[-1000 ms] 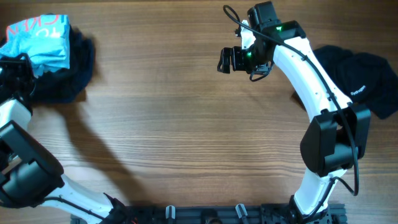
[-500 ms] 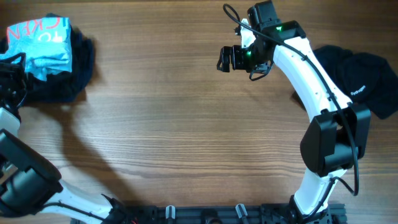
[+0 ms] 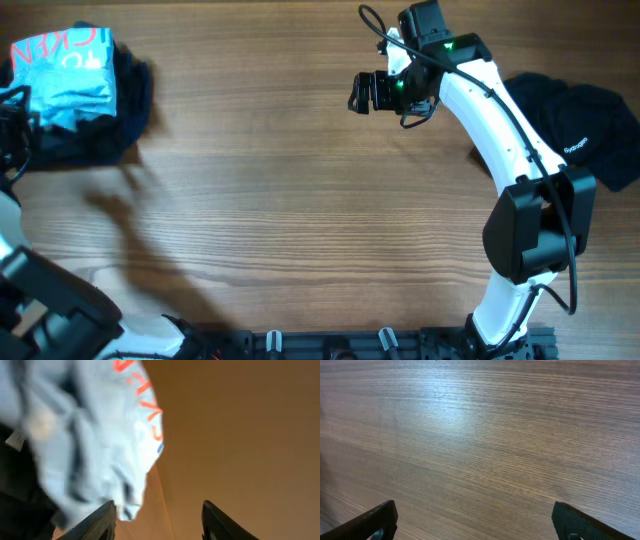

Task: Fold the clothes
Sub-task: 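Lower the blue shirt onto the black Nike shirt pile with the left gripper, then press the blue shirt flat on the pile and open the left gripper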

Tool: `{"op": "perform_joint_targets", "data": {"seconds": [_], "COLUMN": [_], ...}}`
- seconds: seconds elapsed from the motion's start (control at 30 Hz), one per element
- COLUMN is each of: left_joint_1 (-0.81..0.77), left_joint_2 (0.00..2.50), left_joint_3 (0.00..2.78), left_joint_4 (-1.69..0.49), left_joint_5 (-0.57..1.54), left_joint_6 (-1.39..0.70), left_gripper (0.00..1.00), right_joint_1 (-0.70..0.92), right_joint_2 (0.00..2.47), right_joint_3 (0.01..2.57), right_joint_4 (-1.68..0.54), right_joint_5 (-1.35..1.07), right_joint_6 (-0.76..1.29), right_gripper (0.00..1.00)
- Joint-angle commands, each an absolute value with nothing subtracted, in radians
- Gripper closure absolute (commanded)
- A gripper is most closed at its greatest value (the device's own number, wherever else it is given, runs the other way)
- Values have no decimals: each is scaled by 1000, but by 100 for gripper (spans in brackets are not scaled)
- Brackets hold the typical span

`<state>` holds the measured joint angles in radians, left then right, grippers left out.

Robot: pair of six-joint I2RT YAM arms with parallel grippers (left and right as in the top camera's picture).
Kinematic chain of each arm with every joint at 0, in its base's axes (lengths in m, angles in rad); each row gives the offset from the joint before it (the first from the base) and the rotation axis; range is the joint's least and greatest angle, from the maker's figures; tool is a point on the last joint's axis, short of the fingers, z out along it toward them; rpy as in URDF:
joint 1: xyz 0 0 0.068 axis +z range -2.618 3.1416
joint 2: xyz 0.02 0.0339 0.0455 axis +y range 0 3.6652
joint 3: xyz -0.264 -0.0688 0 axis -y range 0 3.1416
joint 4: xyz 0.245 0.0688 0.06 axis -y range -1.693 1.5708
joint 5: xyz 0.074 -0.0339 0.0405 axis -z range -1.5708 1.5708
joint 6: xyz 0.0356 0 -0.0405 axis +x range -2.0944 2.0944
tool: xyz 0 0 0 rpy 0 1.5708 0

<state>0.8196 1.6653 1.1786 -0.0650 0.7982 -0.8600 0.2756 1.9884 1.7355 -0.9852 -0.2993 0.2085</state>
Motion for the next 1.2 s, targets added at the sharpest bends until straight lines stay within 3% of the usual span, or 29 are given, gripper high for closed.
{"op": "perform_joint_targets", "data": {"seconds": [0.0, 0.07, 0.1, 0.13, 0.47, 0.63, 1.17], "left_joint_1": [810, 791, 772, 753, 463, 406, 501], "left_joint_2": [1573, 1569, 1570, 1573, 1696, 1792, 1908], "left_joint_3": [1192, 1192, 1192, 1192, 1192, 1192, 1192], "left_joint_4": [-57, -15, 16, 33, 204, 313, 320], "left_joint_5": [810, 802, 785, 749, 173, -51, -132], "left_joint_6": [-783, -775, -758, -741, -221, -81, 22], "left_gripper": [54, 74, 88, 95, 96, 96, 96], "right_joint_1": [278, 278, 278, 278, 278, 278, 278], "right_joint_2": [2000, 2000, 2000, 2000, 2000, 2000, 2005], "right_joint_3": [1726, 1726, 1726, 1726, 1726, 1726, 1726], "right_joint_4": [-976, -973, -971, -971, -973, -973, -965], "right_joint_5": [-316, -316, -316, -316, -315, -315, -315], "right_joint_6": [212, 212, 212, 213, 212, 212, 213], "right_gripper": [0, 0, 0, 0, 0, 0, 0]}}
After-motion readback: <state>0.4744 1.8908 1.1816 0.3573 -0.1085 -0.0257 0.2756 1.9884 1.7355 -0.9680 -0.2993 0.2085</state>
